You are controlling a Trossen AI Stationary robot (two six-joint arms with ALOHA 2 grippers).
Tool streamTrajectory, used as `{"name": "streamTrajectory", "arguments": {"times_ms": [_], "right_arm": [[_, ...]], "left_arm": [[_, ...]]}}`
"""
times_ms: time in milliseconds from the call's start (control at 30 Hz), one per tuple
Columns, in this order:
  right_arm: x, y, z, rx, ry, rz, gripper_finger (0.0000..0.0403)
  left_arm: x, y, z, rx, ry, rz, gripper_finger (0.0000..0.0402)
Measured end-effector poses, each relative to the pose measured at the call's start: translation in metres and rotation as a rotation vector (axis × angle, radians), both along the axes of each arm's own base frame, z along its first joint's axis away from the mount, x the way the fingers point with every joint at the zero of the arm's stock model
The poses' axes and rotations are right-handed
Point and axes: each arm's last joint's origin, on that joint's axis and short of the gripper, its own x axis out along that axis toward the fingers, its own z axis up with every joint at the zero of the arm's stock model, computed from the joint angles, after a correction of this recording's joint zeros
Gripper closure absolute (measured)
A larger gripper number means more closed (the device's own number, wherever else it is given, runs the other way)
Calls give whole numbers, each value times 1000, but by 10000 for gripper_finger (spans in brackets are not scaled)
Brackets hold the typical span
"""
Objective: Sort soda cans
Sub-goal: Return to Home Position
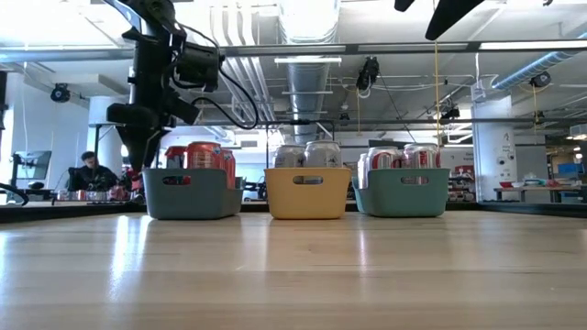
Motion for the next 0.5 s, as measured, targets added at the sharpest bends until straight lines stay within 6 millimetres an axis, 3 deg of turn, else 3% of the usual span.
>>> {"name": "streamTrajectory", "arguments": {"times_ms": [500], "right_arm": [[0, 0, 0, -2, 0, 5, 23]], "left_arm": [[1, 0, -1, -1, -20, -11, 146]]}}
